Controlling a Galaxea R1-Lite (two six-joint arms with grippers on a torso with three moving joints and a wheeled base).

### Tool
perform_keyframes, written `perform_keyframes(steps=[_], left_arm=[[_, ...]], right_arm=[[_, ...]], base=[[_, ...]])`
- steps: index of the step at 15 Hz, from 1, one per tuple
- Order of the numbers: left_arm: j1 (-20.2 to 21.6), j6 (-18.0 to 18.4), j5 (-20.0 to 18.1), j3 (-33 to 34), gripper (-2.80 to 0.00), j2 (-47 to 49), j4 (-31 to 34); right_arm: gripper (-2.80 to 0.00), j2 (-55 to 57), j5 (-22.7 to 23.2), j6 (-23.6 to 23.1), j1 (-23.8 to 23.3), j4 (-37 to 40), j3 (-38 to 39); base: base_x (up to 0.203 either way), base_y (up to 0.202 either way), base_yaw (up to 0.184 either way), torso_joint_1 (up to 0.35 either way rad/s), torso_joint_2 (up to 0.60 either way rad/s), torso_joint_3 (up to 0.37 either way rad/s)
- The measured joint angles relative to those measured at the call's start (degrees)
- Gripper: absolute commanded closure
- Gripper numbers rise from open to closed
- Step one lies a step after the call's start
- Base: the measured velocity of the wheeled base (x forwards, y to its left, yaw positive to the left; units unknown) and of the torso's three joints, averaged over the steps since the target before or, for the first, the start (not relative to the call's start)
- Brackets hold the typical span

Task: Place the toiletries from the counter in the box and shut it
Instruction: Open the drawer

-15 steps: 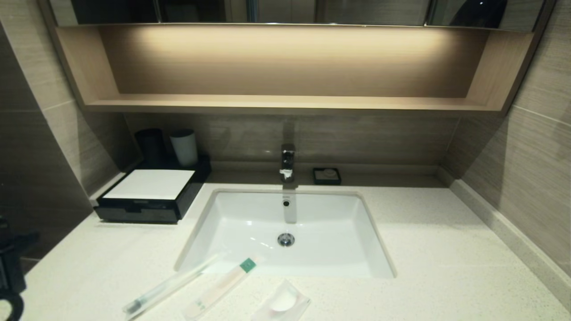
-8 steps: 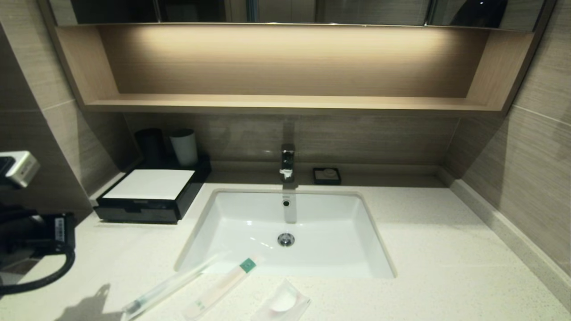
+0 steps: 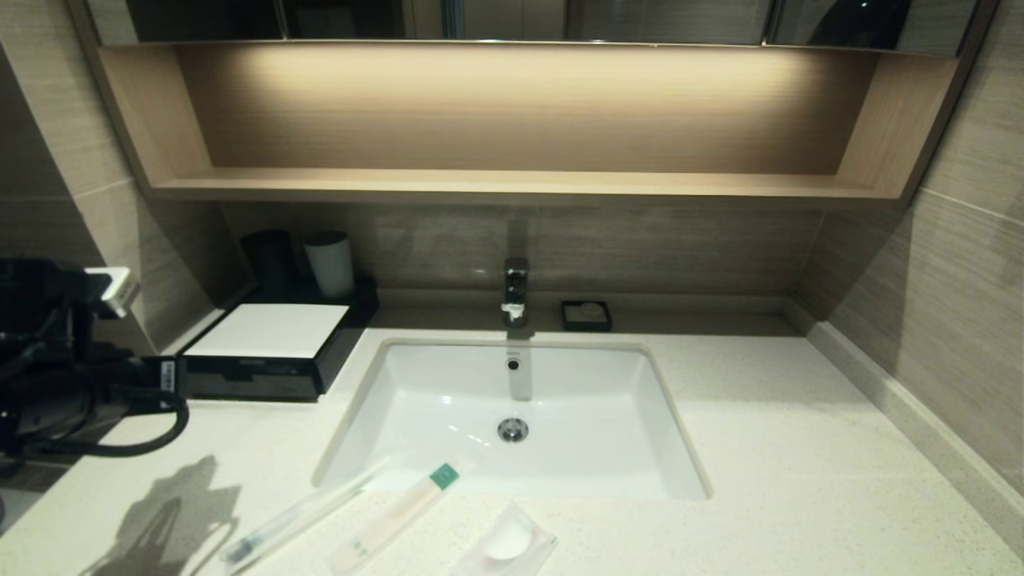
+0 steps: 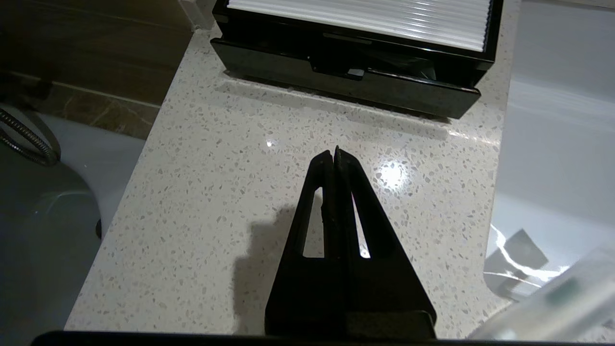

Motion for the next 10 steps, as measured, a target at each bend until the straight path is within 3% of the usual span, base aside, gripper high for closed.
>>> perform_keyframes(steps=[4, 10], left_arm=[[1.99, 0.76, -1.7, -1.08, 0.0, 9.07, -12.56], [2.65, 0.52, -4.8, -4.24, 0.0, 16.9, -13.78]], right_arm=[[0.0, 0.0, -0.01, 0.0, 0.0, 0.02, 0.0], [0.0, 0.0, -0.01, 0.0, 0.0, 0.02, 0.0]], base=[[0.0, 0.0, 0.0, 0.0, 0.0, 0.0], [0.0, 0.0, 0.0, 0.0, 0.0, 0.0]])
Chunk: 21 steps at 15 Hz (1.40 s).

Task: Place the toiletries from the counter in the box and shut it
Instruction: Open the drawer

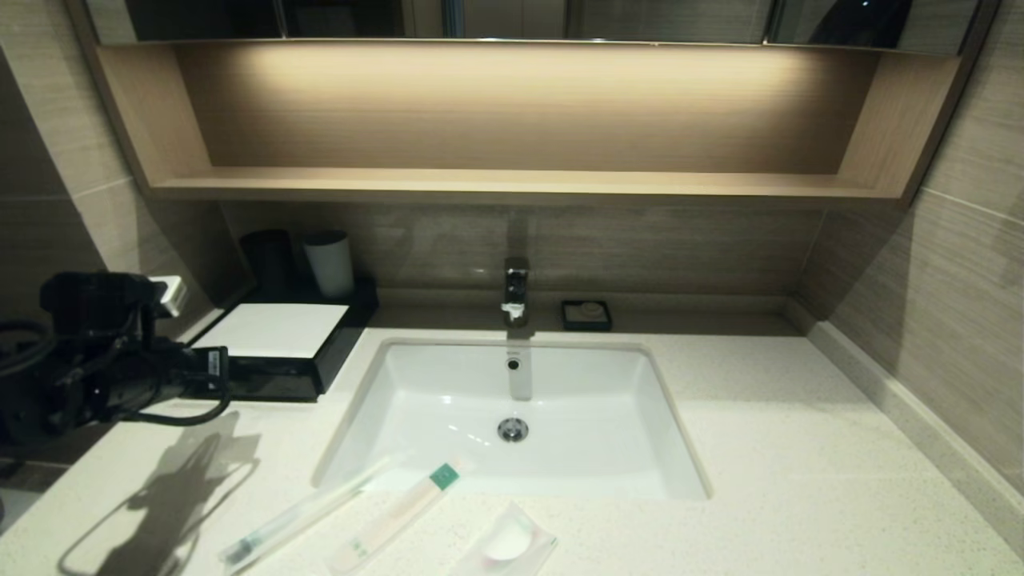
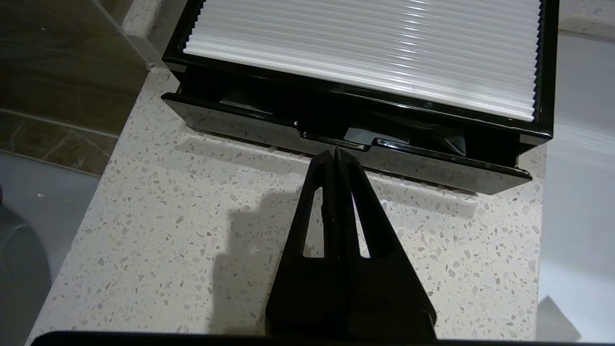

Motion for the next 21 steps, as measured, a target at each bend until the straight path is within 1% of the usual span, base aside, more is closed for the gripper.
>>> perform_keyframes(steps=[13, 21], left_arm=[[0.03, -0.04, -0.27, -3.59, 0.0, 7.29, -0.13], [0.02, -0.09, -0.3, -4.22, 0.0, 10.09, -3.3]], right_arm=[[0.0, 0.0, 0.0, 0.0, 0.0, -0.02, 0.0], [0.0, 0.0, -0.01, 0.0, 0.0, 0.0, 0.0]], base=[[0.0, 0.0, 0.0, 0.0, 0.0, 0.0], [0.0, 0.0, 0.0, 0.0, 0.0, 0.0]])
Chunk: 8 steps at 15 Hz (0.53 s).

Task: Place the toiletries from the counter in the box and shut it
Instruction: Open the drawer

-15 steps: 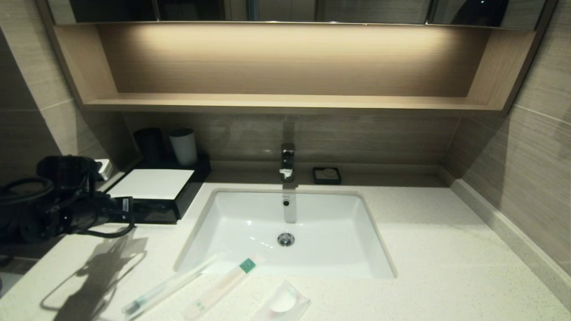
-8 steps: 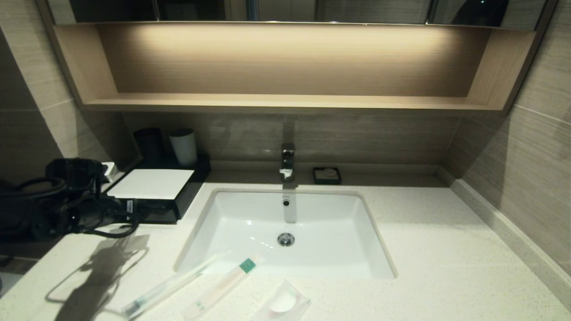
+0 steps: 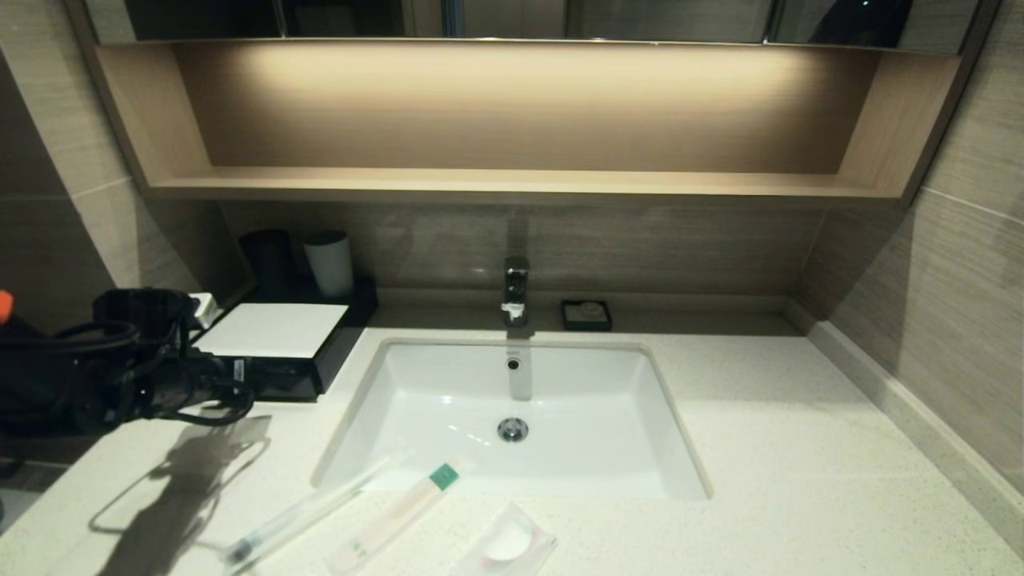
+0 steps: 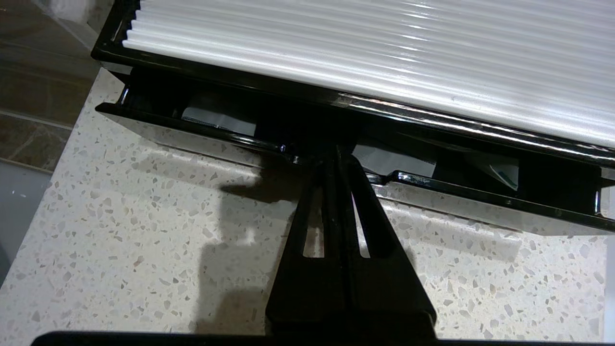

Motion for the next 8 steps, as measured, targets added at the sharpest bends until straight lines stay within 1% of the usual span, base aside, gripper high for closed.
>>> perform_keyframes(steps=[8], left_arm=[[-0.02, -0.06, -0.09, -0.26, 0.0, 1.3, -0.98]], right_arm=[[0.0, 0.0, 0.01, 0.0, 0.0, -0.02, 0.0]], base=[[0.0, 0.0, 0.0, 0.0, 0.0, 0.0]])
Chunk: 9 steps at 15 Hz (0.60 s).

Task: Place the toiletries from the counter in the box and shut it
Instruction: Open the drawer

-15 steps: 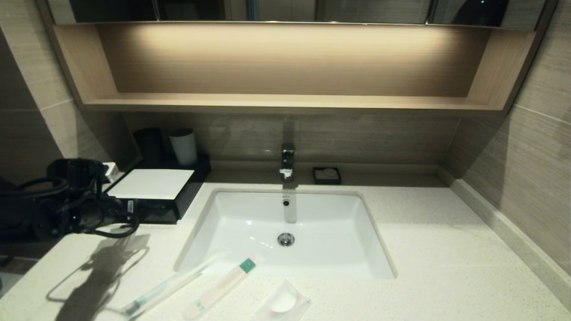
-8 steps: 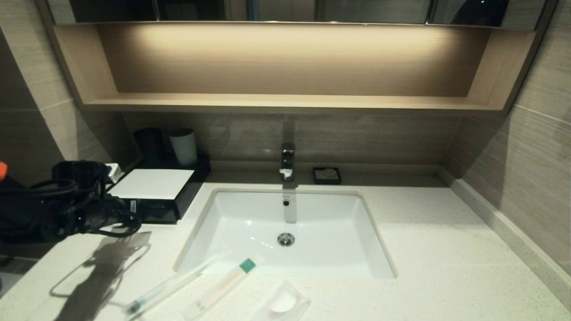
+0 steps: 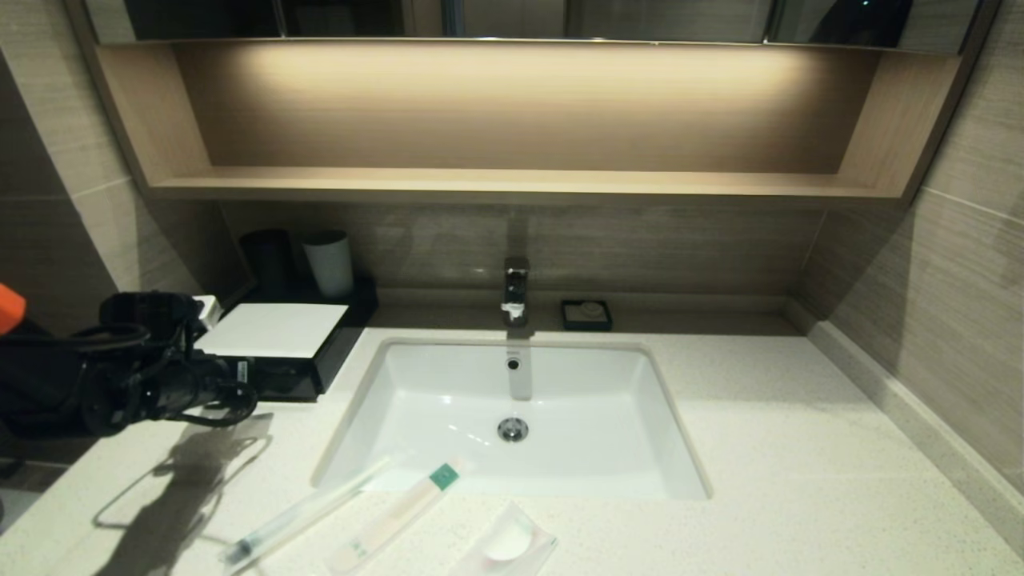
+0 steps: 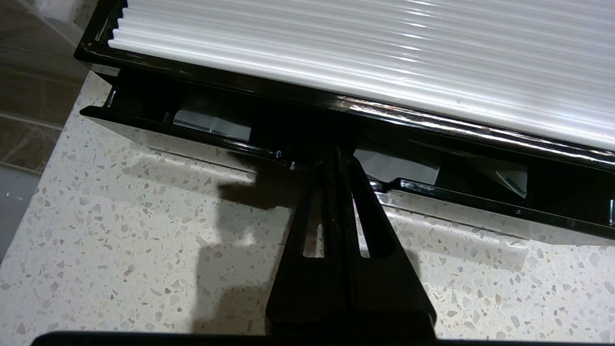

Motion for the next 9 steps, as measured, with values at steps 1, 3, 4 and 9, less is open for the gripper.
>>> perform_keyframes(steps=[1, 3, 4, 9], left_arm=[[-0.03, -0.1, 0.02, -0.05, 0.0, 0.04, -0.34], [-0.06, -0.2, 0.01, -0.02, 0.0, 0.13, -1.94], [-0.09, -0.21, 0.01, 0.05, 0.0, 0.16, -2.15], [-0.22, -0.3, 0.01, 0.06, 0.0, 0.2, -2.3]], right_arm=[[0.0, 0.0, 0.0, 0.0, 0.0, 0.0, 0.0], [0.0, 0.0, 0.0, 0.0, 0.0, 0.0, 0.0], [0.0, 0.0, 0.03, 0.0, 0.0, 0.0, 0.0], [0.0, 0.0, 0.0, 0.0, 0.0, 0.0, 0.0]], base=[[0.0, 0.0, 0.0, 0.0, 0.0, 0.0], [0.0, 0.0, 0.0, 0.0, 0.0, 0.0], [0.0, 0.0, 0.0, 0.0, 0.0, 0.0], [0.0, 0.0, 0.0, 0.0, 0.0, 0.0]])
